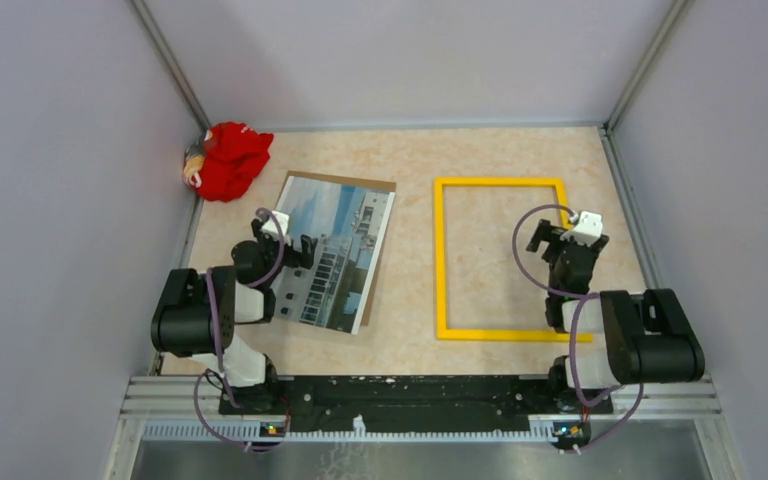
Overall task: Put the photo into the frame
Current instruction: Turn over the photo frame at the center of the board.
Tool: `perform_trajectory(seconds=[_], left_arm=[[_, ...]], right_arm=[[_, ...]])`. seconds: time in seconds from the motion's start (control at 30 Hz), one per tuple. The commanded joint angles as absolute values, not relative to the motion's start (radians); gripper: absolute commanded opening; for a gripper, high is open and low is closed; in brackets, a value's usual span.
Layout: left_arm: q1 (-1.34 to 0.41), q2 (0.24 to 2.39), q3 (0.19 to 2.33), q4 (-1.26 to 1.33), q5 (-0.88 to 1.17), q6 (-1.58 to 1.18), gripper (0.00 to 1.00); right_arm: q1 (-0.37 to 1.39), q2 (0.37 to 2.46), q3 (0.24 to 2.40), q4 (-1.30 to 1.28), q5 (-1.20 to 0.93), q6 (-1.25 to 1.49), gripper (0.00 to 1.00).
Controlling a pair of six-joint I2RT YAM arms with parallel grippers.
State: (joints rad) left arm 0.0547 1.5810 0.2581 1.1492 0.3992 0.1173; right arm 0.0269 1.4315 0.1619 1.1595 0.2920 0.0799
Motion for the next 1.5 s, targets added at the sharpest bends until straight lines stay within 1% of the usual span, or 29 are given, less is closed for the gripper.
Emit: perform_trajectory(seconds=[0.0,0.03,0.07,0.1,0.13,0.17,0.2,0.23,0.27,0.3,0.37,0.43,0.47,0.53,0.6,0.7,0.83,0.9,1.1,1.2,1.4,1.47], left_arm=[[0.062,1.513,0.370,1.011,0.380,0.083,0.99],[0.061,1.490,0.438,0.811,0.379,0.091,0.99],[0.063,1.486,0.520,0.698,0.388,0.110,0.99],[0.063,1.494,0.589,0.540,0.402,0.135,0.99],[0.064,1.505,0.646,0.452,0.408,0.152,0.99],[0.065,1.513,0.693,0.379,0.418,0.162,0.99],[0.066,1.518,0.728,0.327,0.427,0.171,0.99],[0.066,1.522,0.761,0.277,0.433,0.173,0.99],[0.068,1.524,0.791,0.228,0.440,0.171,0.99],[0.068,1.525,0.818,0.184,0.451,0.168,0.99],[0.068,1.530,0.871,0.106,0.461,0.152,0.99],[0.069,1.540,0.935,0.027,0.473,0.136,0.99],[0.068,1.549,0.953,-0.012,0.480,0.133,0.99],[0.068,1.567,1.019,-0.100,0.509,0.131,0.99],[0.069,1.592,1.082,-0.195,0.549,0.144,0.99],[0.069,1.630,1.160,-0.315,0.562,0.149,0.99],[0.071,1.654,1.215,-0.384,0.557,0.160,0.99],[0.071,1.662,1.227,-0.402,0.554,0.164,0.99],[0.071,1.671,1.248,-0.461,0.576,0.173,0.99],[0.071,1.671,1.251,-0.490,0.596,0.180,0.99],[0.069,1.657,1.251,-0.528,0.615,0.196,0.99],[0.070,1.649,1.248,-0.534,0.623,0.199,0.99]], right_arm=[[0.057,1.251,0.306,0.786,0.421,0.151,0.99],[0.056,1.213,0.367,0.658,0.480,0.214,0.99],[0.055,1.180,0.400,0.563,0.491,0.249,0.99],[0.055,1.148,0.423,0.501,0.469,0.273,0.99],[0.055,1.125,0.429,0.487,0.435,0.302,0.99],[0.055,1.104,0.426,0.499,0.408,0.366,0.99],[0.053,1.086,0.429,0.496,0.396,0.489,0.99],[0.045,1.066,0.442,0.466,0.364,0.593,0.99],[0.033,1.044,0.468,0.384,0.330,0.684,0.99],[0.017,1.023,0.505,0.293,0.269,0.734,0.99],[0.011,1.020,0.530,0.264,0.175,0.758,0.99],[0.018,1.073,0.555,0.255,0.082,0.744,0.99],[0.032,1.119,0.603,0.192,0.052,0.718,0.99],[0.149,1.241,0.762,-0.045,0.149,0.642,0.99],[0.244,1.359,0.903,-0.218,0.243,0.600,0.99],[0.345,1.448,0.972,-0.279,0.254,0.581,0.99],[0.477,1.488,0.982,-0.225,0.253,0.557,0.99],[0.536,1.536,1.020,-0.246,0.267,0.553,0.99],[0.706,1.748,1.163,-0.375,0.422,0.555,0.99],[0.750,1.817,1.202,-0.425,0.490,0.589,0.98],[0.778,1.850,1.190,-0.428,0.493,0.634,0.89],[0.783,1.852,1.177,-0.419,0.483,0.636,0.81]])
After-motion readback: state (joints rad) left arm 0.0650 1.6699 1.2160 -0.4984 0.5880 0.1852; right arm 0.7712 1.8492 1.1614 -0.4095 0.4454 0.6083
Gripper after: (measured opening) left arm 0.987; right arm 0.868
